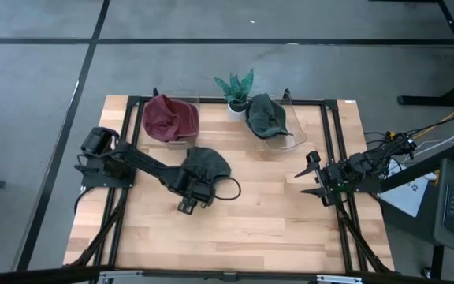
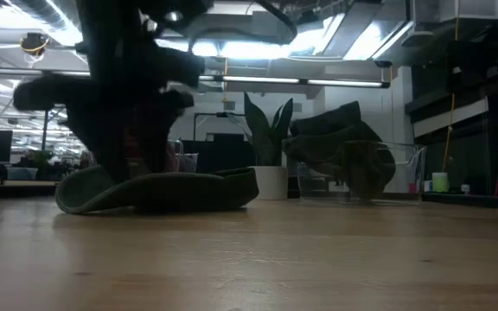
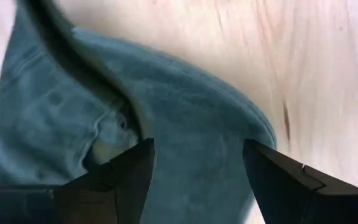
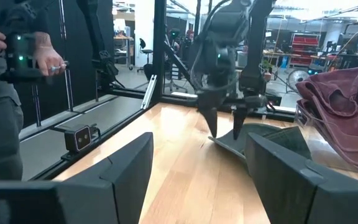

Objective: Pick & Place hat
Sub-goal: Put the gray cap into the right bin

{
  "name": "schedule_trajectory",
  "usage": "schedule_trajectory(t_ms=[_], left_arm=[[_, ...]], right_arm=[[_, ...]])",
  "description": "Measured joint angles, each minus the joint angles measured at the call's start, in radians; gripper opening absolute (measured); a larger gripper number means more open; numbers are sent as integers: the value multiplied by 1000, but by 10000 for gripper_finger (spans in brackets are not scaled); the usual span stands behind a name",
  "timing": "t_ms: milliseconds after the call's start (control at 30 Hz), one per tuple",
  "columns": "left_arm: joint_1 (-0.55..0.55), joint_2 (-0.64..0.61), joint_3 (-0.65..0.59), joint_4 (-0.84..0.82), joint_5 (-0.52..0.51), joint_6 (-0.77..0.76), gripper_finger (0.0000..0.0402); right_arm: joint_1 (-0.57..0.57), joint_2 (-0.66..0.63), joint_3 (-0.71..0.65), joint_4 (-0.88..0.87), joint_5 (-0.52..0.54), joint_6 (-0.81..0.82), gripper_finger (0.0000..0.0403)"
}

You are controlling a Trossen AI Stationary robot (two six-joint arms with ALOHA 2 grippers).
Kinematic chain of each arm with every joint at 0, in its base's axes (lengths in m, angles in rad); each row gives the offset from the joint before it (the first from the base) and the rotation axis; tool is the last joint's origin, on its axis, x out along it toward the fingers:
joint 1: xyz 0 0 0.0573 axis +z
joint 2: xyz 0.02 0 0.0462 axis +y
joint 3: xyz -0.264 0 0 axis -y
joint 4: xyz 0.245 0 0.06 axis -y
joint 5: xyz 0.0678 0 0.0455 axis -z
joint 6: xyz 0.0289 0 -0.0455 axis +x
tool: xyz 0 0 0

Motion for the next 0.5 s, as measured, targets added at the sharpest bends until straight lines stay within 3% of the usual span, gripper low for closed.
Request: schedule_trajectory(t_ms=[233,400,500], left_arm=[[-11,76,0,146,64,25,242],[-13,112,0,362,87,-96,242],[0,117,0,551,47,-187,242]], right_arm=[[0,0,0,0,0,0,252],[0,0,0,0,0,0,252],[0,0,0,0,0,0,252]])
